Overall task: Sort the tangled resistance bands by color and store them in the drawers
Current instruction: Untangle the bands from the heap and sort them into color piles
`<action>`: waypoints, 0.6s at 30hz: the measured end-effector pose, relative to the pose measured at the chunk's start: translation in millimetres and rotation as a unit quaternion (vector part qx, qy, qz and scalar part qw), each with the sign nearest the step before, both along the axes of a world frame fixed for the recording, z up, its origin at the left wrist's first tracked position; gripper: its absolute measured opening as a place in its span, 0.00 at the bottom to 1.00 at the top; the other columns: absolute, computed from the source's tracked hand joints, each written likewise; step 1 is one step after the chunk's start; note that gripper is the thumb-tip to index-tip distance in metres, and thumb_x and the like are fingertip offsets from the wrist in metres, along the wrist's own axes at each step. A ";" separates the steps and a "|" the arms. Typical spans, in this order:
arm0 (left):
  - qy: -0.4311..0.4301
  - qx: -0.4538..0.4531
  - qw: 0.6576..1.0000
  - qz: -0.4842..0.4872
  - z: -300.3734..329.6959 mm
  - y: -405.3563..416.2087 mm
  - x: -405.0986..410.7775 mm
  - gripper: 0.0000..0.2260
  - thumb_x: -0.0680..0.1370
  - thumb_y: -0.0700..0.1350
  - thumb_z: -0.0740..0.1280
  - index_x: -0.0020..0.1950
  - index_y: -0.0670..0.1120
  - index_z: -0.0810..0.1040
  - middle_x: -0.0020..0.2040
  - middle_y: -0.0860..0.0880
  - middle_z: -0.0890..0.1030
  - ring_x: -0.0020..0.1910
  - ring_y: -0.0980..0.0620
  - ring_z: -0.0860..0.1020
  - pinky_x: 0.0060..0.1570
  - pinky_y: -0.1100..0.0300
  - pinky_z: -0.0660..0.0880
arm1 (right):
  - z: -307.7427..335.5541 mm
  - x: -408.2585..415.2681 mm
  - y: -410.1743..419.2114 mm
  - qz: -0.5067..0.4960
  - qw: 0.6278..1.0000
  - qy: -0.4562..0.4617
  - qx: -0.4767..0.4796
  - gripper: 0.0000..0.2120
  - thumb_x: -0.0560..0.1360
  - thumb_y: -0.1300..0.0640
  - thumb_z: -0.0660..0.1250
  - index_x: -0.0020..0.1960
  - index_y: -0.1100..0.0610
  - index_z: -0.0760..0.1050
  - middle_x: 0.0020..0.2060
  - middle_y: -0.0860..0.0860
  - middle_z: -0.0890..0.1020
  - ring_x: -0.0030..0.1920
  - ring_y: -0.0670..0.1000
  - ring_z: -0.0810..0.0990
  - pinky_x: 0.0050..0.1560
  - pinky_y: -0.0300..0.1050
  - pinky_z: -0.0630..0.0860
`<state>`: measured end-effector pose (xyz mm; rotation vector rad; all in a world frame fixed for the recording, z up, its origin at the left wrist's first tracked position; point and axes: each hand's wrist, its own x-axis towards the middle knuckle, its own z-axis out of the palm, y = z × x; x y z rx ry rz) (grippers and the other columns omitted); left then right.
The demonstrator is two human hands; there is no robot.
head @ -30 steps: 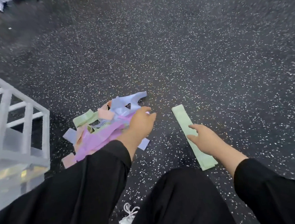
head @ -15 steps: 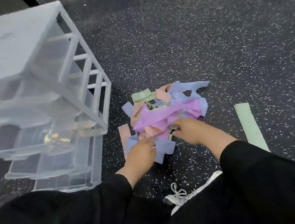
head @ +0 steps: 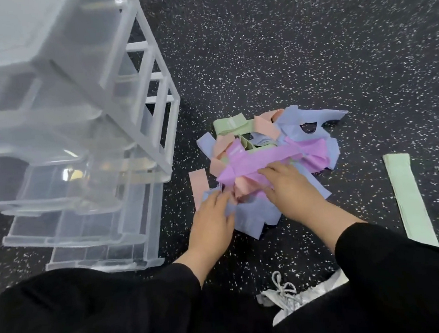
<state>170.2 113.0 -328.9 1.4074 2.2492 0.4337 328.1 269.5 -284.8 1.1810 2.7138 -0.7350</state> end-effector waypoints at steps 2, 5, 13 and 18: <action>-0.004 0.014 1.000 0.020 -0.9 5.8 1.1 0.24 0.82 0.47 0.62 0.79 0.48 0.66 0.78 0.46 0.66 0.77 0.44 0.66 0.74 0.44 0.65 | -3.0 -7.0 0.1 -0.006 0.999 0.010 0.042 0.22 0.81 0.49 0.62 0.75 0.51 0.69 0.74 0.53 0.68 0.72 0.59 0.66 0.68 0.60 0.69; -0.008 0.054 0.996 0.064 5.0 21.6 0.3 0.24 0.83 0.48 0.62 0.79 0.48 0.65 0.78 0.46 0.67 0.76 0.45 0.66 0.73 0.46 0.65 | -7.9 -11.7 4.9 -0.013 0.998 -0.008 0.057 0.27 0.82 0.45 0.60 0.79 0.48 0.61 0.81 0.51 0.57 0.80 0.58 0.52 0.76 0.64 0.56; -0.077 -0.001 0.994 0.072 11.7 76.1 -23.3 0.29 0.82 0.47 0.64 0.82 0.51 0.60 0.74 0.44 0.73 0.68 0.40 0.74 0.67 0.43 0.72 | -27.6 -7.0 11.7 -0.030 0.994 -0.099 -0.016 0.31 0.82 0.48 0.59 0.82 0.46 0.50 0.78 0.48 0.62 0.78 0.54 0.58 0.76 0.70 0.48; -0.066 -0.021 0.995 0.075 3.6 81.9 -31.0 0.13 0.81 0.46 0.64 0.65 0.49 0.80 0.60 0.44 0.81 0.59 0.41 0.78 0.61 0.46 0.75 | -22.4 -9.5 12.8 -0.030 0.995 -0.096 -0.022 0.27 0.80 0.54 0.58 0.78 0.46 0.60 0.73 0.49 0.70 0.73 0.56 0.66 0.75 0.67 0.51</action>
